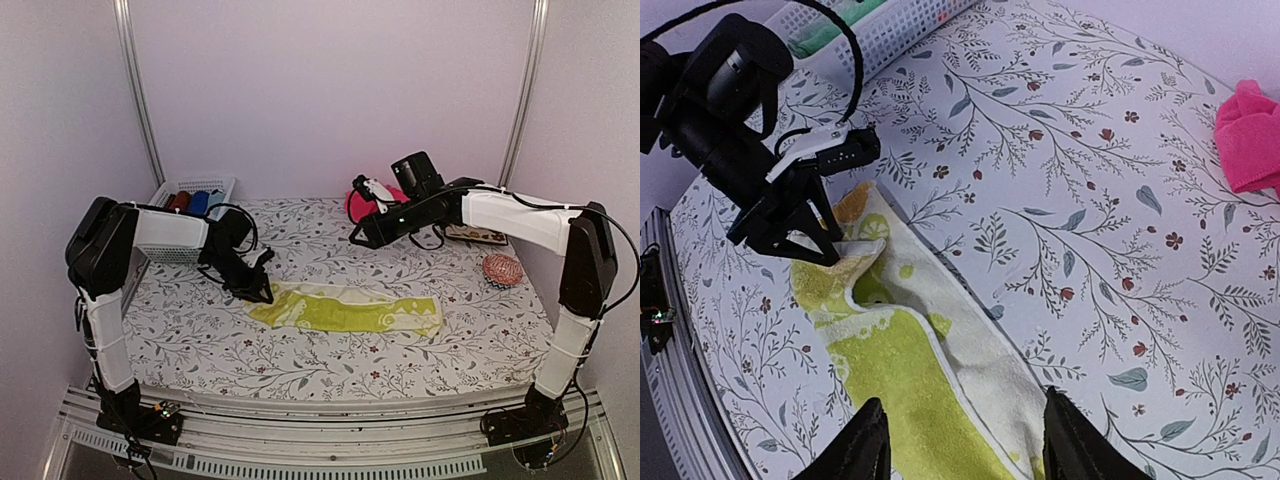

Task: Roll the towels
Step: Pick up the towel from the center of the board.

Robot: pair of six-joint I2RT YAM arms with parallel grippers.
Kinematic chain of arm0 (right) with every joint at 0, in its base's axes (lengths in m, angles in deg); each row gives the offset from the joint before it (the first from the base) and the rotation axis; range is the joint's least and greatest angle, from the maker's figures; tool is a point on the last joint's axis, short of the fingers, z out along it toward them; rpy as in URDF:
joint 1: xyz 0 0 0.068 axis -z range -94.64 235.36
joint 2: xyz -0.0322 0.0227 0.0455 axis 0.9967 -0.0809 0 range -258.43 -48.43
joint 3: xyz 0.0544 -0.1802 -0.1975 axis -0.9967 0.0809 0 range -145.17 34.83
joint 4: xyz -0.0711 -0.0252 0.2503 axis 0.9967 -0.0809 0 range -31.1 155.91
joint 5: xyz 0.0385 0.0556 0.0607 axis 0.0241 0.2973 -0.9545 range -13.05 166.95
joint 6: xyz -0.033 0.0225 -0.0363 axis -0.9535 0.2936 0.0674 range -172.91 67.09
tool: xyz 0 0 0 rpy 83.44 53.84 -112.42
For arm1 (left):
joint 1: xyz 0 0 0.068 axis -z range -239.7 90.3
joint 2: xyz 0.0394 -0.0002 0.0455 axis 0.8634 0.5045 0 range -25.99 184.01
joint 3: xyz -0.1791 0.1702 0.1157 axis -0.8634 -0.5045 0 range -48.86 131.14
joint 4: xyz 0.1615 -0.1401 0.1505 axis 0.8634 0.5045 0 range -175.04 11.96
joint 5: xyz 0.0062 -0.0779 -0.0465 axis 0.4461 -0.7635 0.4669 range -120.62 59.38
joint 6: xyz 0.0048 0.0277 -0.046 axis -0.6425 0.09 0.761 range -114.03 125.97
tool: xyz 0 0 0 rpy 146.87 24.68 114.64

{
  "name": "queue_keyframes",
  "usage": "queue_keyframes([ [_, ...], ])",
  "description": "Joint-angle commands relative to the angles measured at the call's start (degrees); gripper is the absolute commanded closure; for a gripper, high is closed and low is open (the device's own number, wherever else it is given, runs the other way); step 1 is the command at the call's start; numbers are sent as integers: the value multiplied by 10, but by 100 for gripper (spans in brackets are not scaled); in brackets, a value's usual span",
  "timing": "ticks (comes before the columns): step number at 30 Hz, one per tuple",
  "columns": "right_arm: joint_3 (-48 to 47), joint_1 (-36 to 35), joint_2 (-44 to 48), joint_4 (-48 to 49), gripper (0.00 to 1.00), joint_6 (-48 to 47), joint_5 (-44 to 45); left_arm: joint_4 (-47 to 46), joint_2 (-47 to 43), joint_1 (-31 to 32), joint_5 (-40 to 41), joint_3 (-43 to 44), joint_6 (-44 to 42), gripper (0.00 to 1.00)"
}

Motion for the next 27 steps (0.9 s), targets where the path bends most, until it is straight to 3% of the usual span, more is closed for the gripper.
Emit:
queue_keyframes([
  [1,-31,-9,-22,1,47,-19,-23,-1,0,-5,-19,-18,-2,70],
  [6,-43,-12,-34,9,47,-24,-60,-9,-12,-5,-15,-21,1,100],
  [27,-113,-55,-195,68,43,-41,-280,-154,-153,17,-89,-100,-28,100],
])
